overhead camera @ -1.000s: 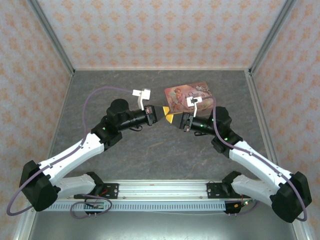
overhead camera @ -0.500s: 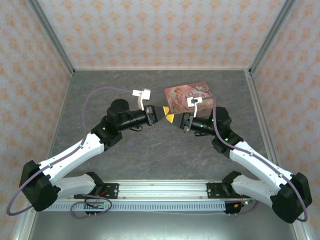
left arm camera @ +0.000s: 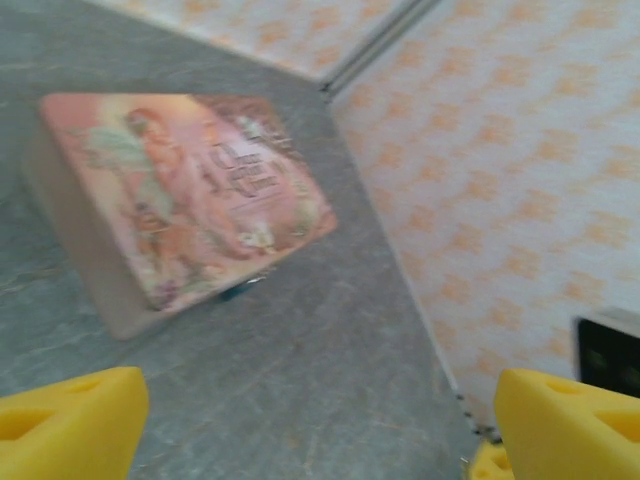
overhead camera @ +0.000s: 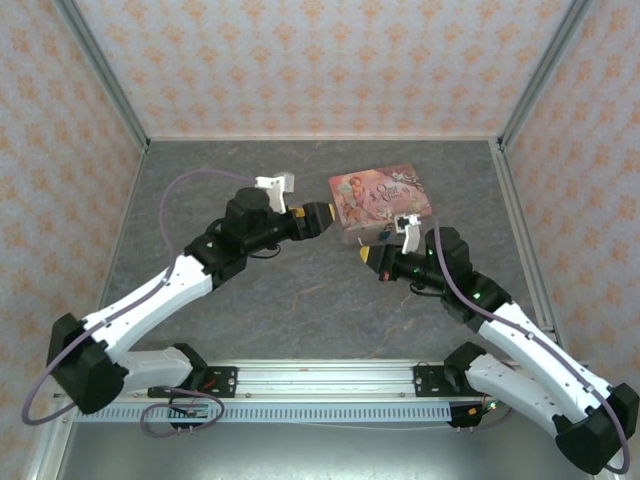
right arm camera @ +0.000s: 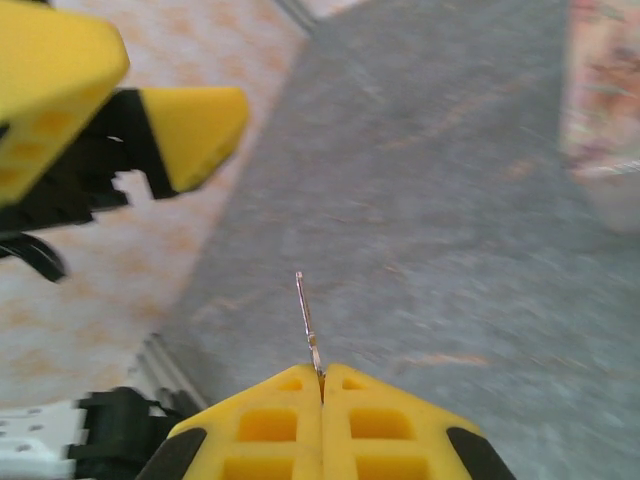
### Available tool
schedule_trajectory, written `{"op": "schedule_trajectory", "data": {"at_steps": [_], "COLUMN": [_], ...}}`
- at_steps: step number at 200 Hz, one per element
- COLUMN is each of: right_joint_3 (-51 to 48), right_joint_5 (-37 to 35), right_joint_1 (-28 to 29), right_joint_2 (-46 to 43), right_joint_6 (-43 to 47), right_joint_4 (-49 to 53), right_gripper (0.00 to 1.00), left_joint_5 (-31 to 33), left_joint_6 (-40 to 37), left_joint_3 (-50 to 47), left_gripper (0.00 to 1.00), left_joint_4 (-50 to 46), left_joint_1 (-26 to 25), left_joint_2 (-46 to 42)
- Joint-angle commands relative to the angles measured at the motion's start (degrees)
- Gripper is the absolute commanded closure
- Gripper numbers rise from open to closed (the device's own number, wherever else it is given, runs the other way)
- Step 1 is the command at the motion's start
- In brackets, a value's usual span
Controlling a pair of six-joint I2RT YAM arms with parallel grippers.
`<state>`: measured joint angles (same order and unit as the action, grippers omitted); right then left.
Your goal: Unlock a padlock with a key
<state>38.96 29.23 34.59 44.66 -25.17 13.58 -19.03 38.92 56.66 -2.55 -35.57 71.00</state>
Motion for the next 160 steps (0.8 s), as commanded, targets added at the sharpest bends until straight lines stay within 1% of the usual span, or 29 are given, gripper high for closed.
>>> {"op": "schedule_trajectory", "data": {"at_steps": [1, 25, 50, 87, 116, 124, 160], "right_joint_3": [3.3, 3.6, 3.0, 1.7, 1.6, 1.6, 1.6], "right_joint_5": [-10.1, -13.3, -13.7, -14.0, -14.0, -14.2, -14.5], "right_joint_1": [0.2, 0.3, 0.2, 0.2, 0.2, 0.2, 0.3], "right_joint_2": [-1.4, -2.3, -3.3, -5.6, -6.1, -6.2, -6.3], "right_joint_6": [3.4, 3.4, 2.9, 2.2, 2.1, 2.2, 2.1], "right_joint_4": [12.5, 16.4, 17.7, 17.9, 18.8, 19.1, 20.0], "right_gripper": [1.00, 1.00, 1.00, 1.00, 1.00, 1.00, 1.00], "left_joint_5": [5.9, 4.8, 4.6, 3.4, 3.3, 3.2, 4.7], "left_joint_6": [-1.1, -1.0, 0.1, 1.7, 2.9, 3.2, 3.1], "left_joint_3": [4.1, 9.6, 14.3, 20.7, 22.7, 22.9, 21.5], "left_gripper": [0.08, 0.06, 0.05, 0.05, 0.05, 0.05, 0.05], "left_joint_4": [-6.9, -7.8, -7.6, -8.2, -7.9, -7.9, -9.0], "left_joint_1": [0.7, 0.8, 0.9, 1.0, 1.1, 1.0, 1.0], "left_joint_2": [6.9, 16.3, 24.6, 34.4, 38.1, 40.3, 41.6]}}
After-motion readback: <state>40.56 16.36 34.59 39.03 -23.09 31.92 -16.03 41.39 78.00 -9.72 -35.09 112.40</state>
